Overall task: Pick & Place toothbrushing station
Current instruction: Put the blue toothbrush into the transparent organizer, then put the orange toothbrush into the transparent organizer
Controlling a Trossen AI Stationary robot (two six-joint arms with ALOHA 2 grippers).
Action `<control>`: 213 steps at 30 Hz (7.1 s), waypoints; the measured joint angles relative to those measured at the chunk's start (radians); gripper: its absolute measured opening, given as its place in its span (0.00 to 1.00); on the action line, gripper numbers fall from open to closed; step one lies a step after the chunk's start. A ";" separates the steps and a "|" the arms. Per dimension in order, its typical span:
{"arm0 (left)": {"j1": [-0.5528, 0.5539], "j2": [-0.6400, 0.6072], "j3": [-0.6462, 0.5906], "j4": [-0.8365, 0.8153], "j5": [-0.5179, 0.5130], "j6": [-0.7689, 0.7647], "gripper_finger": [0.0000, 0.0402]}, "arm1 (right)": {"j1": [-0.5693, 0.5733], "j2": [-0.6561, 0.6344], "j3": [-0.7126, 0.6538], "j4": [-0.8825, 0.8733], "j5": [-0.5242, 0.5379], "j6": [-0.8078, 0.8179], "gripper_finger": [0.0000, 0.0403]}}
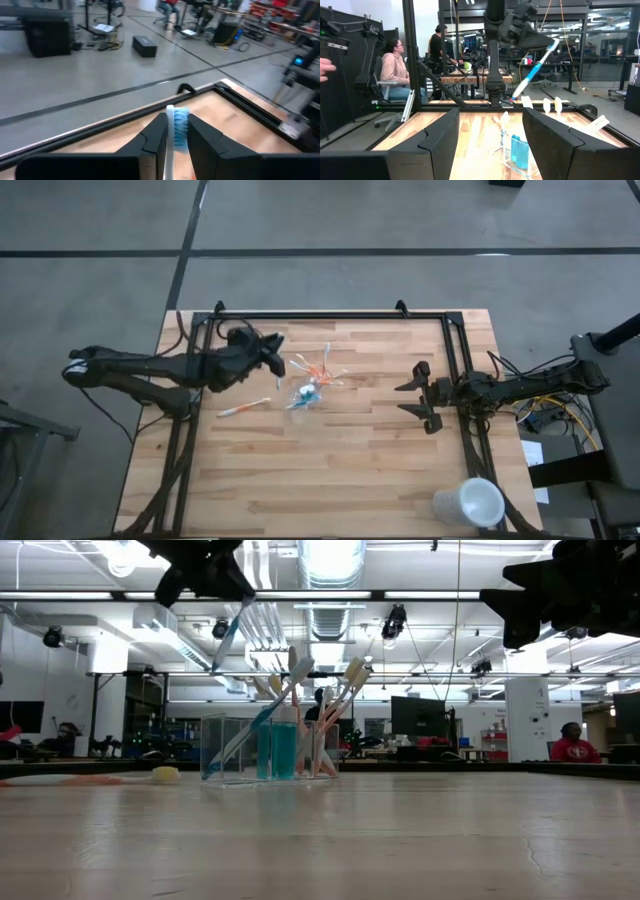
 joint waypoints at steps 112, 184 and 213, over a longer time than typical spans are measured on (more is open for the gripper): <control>-0.169 0.239 -0.103 -0.596 0.475 0.079 0.40 | 0.000 0.000 0.000 0.000 0.000 0.001 0.53; 0.121 0.367 -0.215 -0.352 0.694 0.231 0.08 | 0.000 0.000 0.000 0.000 0.000 -0.001 0.53; 0.120 -0.134 -0.134 0.178 0.395 0.463 0.07 | 0.000 0.001 0.000 0.000 0.000 -0.001 0.53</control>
